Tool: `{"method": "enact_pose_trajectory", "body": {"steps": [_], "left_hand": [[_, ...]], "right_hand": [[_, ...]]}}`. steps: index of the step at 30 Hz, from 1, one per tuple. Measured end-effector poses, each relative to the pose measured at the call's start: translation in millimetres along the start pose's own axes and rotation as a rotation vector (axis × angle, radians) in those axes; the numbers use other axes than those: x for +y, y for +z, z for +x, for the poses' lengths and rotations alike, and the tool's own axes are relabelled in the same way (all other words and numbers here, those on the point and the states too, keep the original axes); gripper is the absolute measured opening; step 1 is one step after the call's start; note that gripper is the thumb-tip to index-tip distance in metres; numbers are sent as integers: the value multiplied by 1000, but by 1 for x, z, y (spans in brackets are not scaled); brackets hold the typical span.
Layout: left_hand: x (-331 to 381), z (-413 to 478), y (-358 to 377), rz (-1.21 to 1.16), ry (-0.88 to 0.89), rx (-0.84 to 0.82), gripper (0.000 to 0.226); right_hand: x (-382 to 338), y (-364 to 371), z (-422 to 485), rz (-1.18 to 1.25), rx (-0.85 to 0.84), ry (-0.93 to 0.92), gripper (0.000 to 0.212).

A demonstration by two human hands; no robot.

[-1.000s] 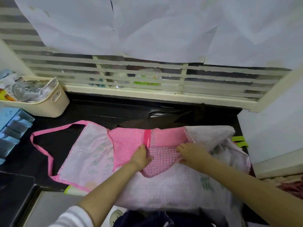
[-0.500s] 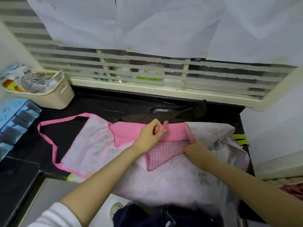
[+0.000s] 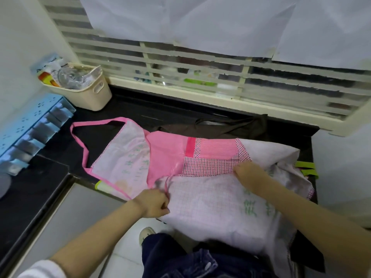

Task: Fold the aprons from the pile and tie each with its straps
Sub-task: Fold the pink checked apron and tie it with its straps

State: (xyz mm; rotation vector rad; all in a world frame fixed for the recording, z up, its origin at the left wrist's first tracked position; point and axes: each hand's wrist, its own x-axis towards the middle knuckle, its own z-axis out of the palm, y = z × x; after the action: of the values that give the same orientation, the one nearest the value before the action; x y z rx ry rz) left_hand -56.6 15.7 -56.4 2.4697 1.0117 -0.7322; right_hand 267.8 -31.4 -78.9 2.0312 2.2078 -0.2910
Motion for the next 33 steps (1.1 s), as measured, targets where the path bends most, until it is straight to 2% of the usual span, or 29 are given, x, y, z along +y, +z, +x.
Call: {"method": "enact_pose_trajectory", "body": {"steps": [3, 4, 5, 6, 8, 9, 11, 12, 14, 16, 19, 22, 24, 26, 29, 31, 33], "left_hand": [[15, 0, -15, -90, 17, 550, 23], [23, 4, -21, -101, 93, 716, 20], [32, 9, -26, -89, 177, 816, 22], [41, 16, -29, -67, 229, 841, 30], [59, 35, -32, 27, 248, 790, 54], [70, 43, -35, 73, 229, 729, 56], [86, 52, -43, 113, 140, 579, 29], [89, 57, -48, 104, 92, 521, 20], [85, 62, -56, 97, 26, 460, 18], [76, 59, -69, 66, 0, 469, 16], [60, 53, -86, 48, -61, 433, 14], [44, 58, -93, 78, -148, 403, 13], [39, 61, -96, 62, -210, 421, 19], [40, 64, -100, -6, -241, 488, 23], [48, 66, -105, -73, -226, 614, 22], [53, 65, -107, -138, -175, 694, 19], [54, 63, -106, -236, -90, 750, 21]], "right_hand": [[-1, -2, -1, -3, 55, -71, 5], [-2, -3, -1, -27, 70, -107, 14], [-5, -5, -1, -54, 94, -129, 20], [-9, -10, -1, -67, 114, -146, 22], [-18, -19, -2, -74, 189, -199, 22], [-23, -25, -4, -63, 214, -234, 21], [-28, -37, -9, -41, 215, -267, 12], [-28, -45, -13, -28, 157, -252, 9], [-21, -60, -16, -120, -31, -189, 26], [-10, -74, -18, -249, -156, -130, 35], [9, -90, -19, -399, -221, -17, 31], [28, -103, -23, -501, -235, 93, 17], [41, -111, -29, -515, -199, 193, 21], [53, -109, -34, -473, -79, 232, 23], [58, -104, -44, -467, 166, 245, 47], [54, -102, -52, -324, 318, 151, 41], [38, -101, -62, -150, 337, 114, 35]]}}
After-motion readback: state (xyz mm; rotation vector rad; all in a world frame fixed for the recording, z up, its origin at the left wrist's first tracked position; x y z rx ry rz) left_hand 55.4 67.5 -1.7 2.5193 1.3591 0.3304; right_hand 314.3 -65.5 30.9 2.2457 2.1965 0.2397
